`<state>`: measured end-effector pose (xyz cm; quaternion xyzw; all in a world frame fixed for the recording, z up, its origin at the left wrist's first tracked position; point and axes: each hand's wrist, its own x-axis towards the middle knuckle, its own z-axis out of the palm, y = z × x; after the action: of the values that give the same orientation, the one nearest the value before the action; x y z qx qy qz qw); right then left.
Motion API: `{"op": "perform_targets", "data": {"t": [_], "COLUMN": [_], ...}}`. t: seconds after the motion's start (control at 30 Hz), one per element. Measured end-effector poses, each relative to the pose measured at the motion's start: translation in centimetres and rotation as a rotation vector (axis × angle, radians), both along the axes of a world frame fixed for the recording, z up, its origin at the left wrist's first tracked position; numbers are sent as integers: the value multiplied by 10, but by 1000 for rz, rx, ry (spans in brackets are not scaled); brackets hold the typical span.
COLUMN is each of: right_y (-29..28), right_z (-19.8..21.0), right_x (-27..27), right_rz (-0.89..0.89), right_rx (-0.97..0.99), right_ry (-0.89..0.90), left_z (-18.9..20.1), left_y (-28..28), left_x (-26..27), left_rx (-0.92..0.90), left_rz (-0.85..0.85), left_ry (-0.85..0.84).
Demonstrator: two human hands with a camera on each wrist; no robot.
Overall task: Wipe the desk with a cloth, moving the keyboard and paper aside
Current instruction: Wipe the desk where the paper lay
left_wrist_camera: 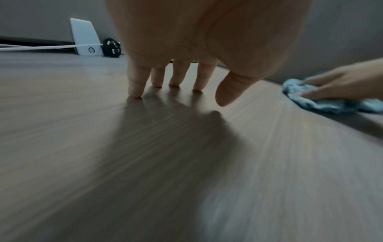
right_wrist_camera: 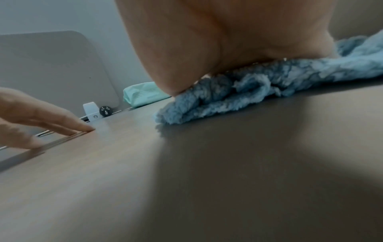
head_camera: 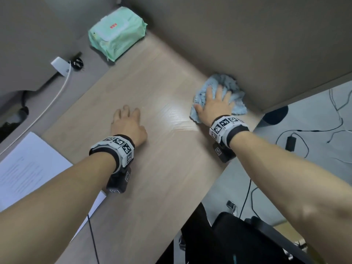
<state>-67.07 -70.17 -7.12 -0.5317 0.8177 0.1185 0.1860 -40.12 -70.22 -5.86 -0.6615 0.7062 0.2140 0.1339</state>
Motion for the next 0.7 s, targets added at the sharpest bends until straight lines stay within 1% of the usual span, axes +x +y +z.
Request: {"op": "perform_targets", "data": {"t": [0.1,0.17,0.27,0.33,0.43,0.53,0.63,0.7], "right_y": [-52,-77,-89,-78,-45,2,53,82], "right_z": [-2,-3,-5,-6,-6,-2,-2,-1], "right_x": [21,33,36,25,3,-26,-55,-62], "right_rz": [177,278,319,303,238,155,58,-2], "right_rx": [-41,-48,-51,-60,-75,-82,-78,-73], "right_ry": [-50,-72,-94,-112,-107,-75,-37,-32], "left_z": [2,2,3,4,8,10,10,8], "left_y": [0,0,1,2,0,-1,-1,0], "left_x": [1,0,-3,-5,-3,-1,-2,-1], "left_rx": [9,26,21,26,34,41,10,4], "left_rz": [-11,2,34,46,49,47,36,13], "left_ry": [-8,-22,-26,-26,-36,-27,-23,-28]}}
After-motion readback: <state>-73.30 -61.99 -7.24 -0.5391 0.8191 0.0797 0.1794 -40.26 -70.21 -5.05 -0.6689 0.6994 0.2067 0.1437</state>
